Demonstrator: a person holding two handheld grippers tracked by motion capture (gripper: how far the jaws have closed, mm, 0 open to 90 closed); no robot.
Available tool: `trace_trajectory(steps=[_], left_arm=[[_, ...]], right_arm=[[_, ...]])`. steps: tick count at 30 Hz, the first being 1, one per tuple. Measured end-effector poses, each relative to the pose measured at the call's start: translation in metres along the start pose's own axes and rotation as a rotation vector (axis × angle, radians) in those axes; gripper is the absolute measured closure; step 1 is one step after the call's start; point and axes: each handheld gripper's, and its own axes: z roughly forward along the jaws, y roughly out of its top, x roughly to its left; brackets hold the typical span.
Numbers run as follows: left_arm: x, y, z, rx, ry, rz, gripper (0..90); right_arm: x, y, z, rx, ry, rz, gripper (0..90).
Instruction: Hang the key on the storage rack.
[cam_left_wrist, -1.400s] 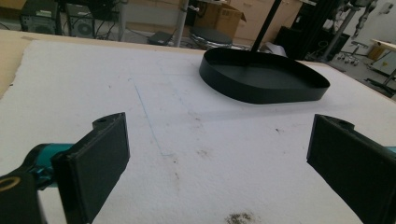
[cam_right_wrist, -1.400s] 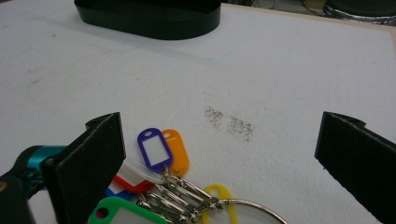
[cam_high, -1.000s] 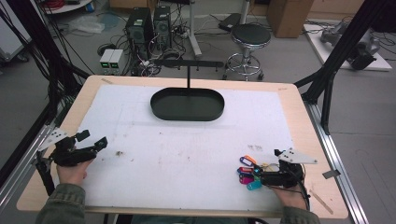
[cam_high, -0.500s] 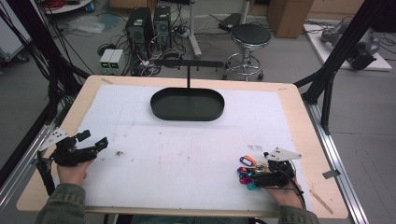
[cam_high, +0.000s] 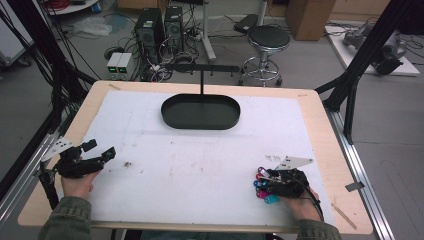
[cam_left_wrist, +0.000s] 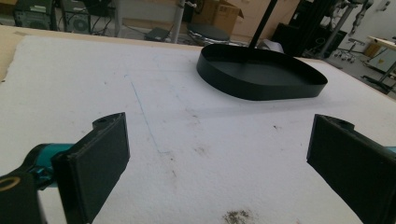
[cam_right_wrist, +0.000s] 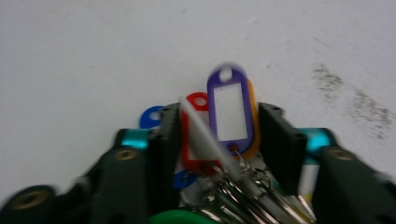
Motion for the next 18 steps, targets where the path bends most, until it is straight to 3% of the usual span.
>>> trace_trajectory(steps=[1, 4, 7, 18], left_arm=[[0.0000, 0.0000, 0.0001, 0.001, -0.002, 0.000, 6.3], [-0.0001, 0.0000, 0.0000, -0.002, -0.002, 0.002, 6.3], [0.0000, 0.0000, -0.0002, -0.003, 0.000, -0.001, 6.3], [0.0001, 0.0000, 0.0000, -0.002, 0.000, 0.000, 6.3]], right_arm=[[0.0032, 0.0021, -0.0018, 0.004, -0.009, -0.022, 66.3], [0.0040, 0.0028, -0.0023, 0.000, -0.008, -0.016, 71.1], [0.0022, 0.0029, -0.0084, -0.038, -0.035, 0.018, 78.4], [0.0017, 0.0027, -0.0109, -0.047, -0.069, 0.047, 80.0]])
